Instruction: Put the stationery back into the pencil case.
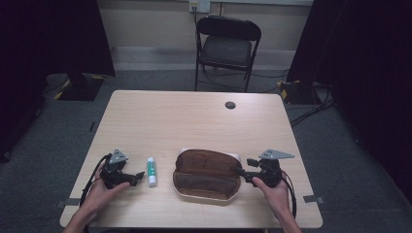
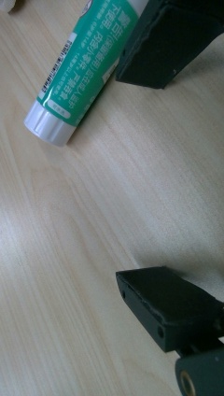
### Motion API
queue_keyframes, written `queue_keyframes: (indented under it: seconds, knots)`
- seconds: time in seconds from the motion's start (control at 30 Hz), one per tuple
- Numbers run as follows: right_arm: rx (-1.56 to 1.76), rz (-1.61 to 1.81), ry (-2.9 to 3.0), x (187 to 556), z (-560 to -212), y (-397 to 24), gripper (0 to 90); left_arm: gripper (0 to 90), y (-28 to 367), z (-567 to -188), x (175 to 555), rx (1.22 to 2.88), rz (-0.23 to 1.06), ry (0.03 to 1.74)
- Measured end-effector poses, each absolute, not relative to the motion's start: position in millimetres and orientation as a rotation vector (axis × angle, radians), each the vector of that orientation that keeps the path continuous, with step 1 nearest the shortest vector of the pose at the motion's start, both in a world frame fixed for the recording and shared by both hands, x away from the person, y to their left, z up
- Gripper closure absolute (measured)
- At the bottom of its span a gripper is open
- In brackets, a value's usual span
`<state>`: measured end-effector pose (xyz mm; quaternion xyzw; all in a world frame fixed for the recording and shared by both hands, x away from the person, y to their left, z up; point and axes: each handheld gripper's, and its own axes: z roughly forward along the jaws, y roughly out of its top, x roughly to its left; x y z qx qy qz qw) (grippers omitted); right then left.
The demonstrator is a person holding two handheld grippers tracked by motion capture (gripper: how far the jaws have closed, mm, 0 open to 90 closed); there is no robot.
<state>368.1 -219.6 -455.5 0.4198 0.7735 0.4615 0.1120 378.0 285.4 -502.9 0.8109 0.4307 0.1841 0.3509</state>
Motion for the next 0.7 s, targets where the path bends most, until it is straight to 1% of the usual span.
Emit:
queue_keyframes:
  seconds: [0.23, 0.43, 0.7]
  knots:
    - [1.249, 1.350, 2.233, 358.2, -450.4, -234.5, 32.0, 5.0, 285.4, -502.8, 378.0, 2.100, 0.475, 1.116]
    - [1.307, 1.254, 2.211, 357.0, -459.8, -251.3, 30.2, 5.3, 285.8, -502.6, 378.1, 2.105, 0.475, 1.113]
    - [1.375, 1.109, 2.201, 360.8, -475.5, -267.4, 27.1, 16.2, 289.4, -498.0, 377.5, 2.111, 0.472, 1.140]
